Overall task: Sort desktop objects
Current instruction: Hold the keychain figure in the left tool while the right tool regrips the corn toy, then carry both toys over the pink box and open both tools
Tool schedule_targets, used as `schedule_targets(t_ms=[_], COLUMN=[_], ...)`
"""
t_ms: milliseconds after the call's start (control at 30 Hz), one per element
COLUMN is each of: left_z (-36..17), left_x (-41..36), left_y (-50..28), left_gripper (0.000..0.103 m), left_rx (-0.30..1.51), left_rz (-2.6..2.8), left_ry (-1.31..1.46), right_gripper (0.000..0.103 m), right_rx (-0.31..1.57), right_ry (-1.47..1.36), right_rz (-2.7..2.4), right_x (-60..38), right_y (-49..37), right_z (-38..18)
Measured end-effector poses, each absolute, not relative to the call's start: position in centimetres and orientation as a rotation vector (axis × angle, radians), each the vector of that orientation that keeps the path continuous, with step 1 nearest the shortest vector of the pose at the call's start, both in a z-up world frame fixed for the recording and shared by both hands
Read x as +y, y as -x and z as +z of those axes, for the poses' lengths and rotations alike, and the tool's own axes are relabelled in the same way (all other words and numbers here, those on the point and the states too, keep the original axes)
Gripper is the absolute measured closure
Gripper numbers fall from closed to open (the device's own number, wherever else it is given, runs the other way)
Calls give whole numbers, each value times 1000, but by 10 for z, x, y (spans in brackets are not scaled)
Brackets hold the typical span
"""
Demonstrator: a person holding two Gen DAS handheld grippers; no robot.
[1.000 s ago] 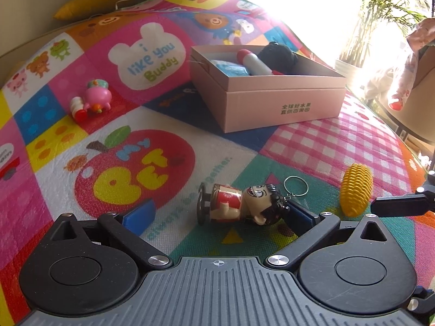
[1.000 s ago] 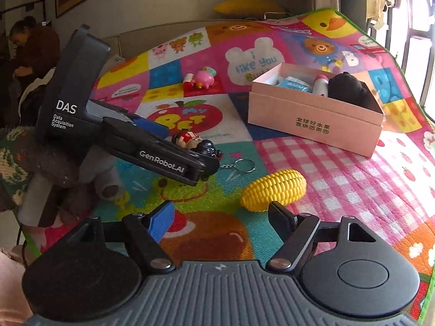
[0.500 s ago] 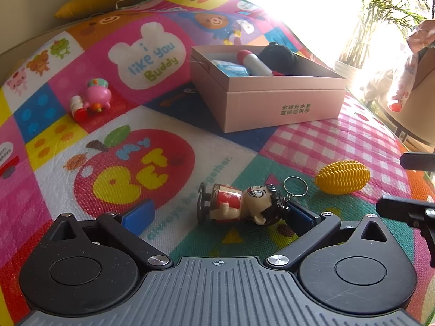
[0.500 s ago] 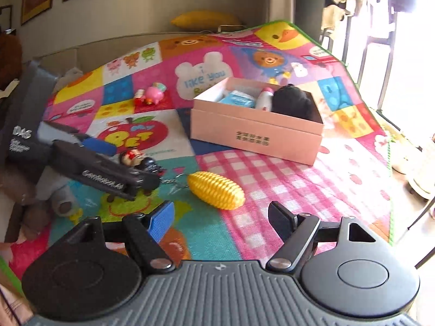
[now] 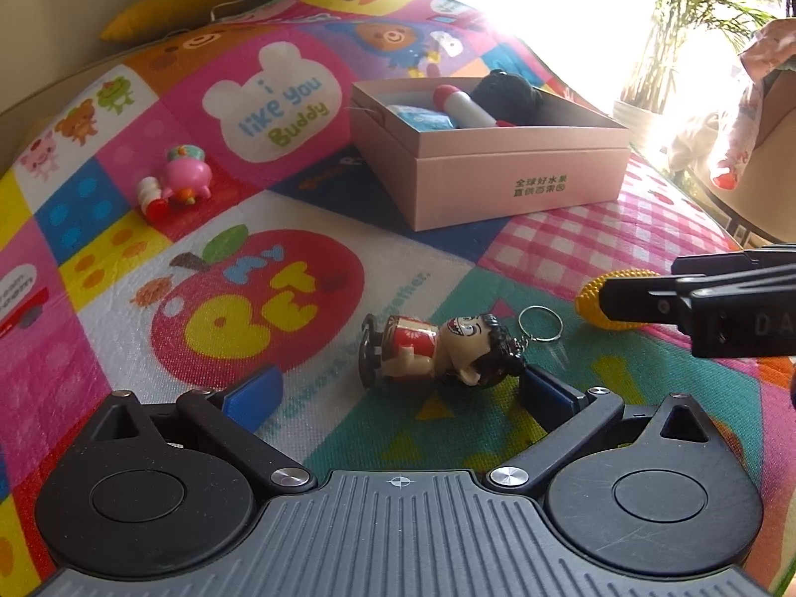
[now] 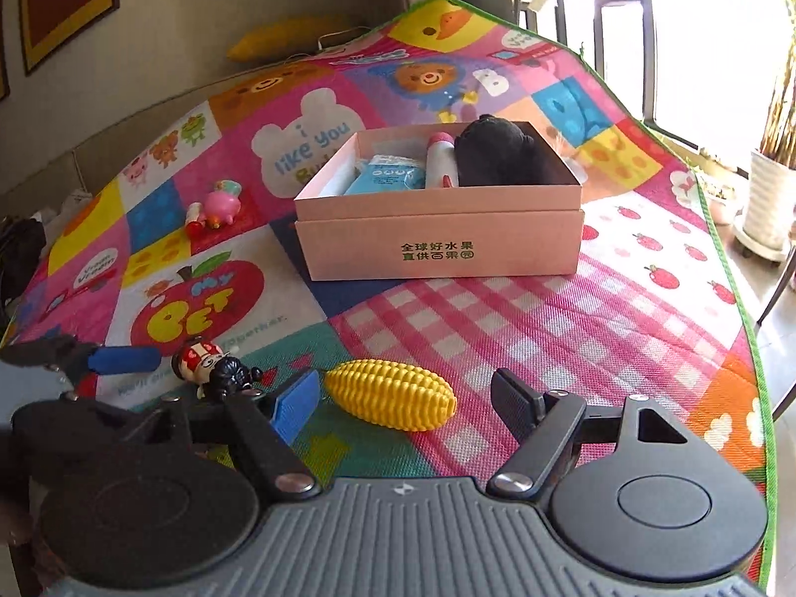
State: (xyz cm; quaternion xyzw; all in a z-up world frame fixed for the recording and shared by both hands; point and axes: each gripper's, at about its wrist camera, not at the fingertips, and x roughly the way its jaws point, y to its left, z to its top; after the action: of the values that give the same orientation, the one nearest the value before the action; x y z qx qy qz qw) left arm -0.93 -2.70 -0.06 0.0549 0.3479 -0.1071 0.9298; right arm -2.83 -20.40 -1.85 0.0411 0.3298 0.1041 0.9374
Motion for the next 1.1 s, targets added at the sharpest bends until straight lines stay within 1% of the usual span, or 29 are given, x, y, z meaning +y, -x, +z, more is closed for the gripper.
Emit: schedule_targets(t_ms=[133, 167, 233, 267, 300, 433, 600, 700, 767, 800, 833, 1100], left_z=[-1, -1, -1, 0, 0, 1, 7, 8, 7, 7, 5, 13], left_x=[-27, -27, -27, -27, -27, -28, -35, -39, -42, -44, -46, -50], left_y=[10, 10, 10, 10, 10, 11, 15, 10, 8, 7, 6, 14], left_gripper=[0, 0, 0, 0, 0, 0, 0, 1, 7, 22, 30, 33], left_rx=[713, 713, 713, 713, 713, 701, 628, 628, 633, 641, 653, 638], left_rz=[-221, -222, -221, -221, -221, -215, -204, -204, -215, -223, -236, -257], left_ry=[-107, -107, -107, -107, -108, -117, -147, -152, -156, -162, -161, -201], right_gripper=[26, 24, 24, 30, 40, 40, 40, 40, 40, 40, 40, 40], right_rx=[743, 753, 743, 740, 736, 694, 652, 643, 645, 648, 652, 655], right_ry=[-151, -159, -151, -143, -121, -57, 7, 39, 44, 44, 44, 95], right_rz=[196, 190, 195, 201, 206, 209, 210, 202, 197, 194, 191, 225], right_x=[-203, -202, -198, -196, -194, -193, -202, -208, -213, -215, -217, -218], right_y=[12, 10, 11, 11, 13, 23, 42, 49, 52, 53, 53, 65], right_z=[-26, -28, -26, -26, -25, -21, -17, -16, -17, -18, -19, -13])
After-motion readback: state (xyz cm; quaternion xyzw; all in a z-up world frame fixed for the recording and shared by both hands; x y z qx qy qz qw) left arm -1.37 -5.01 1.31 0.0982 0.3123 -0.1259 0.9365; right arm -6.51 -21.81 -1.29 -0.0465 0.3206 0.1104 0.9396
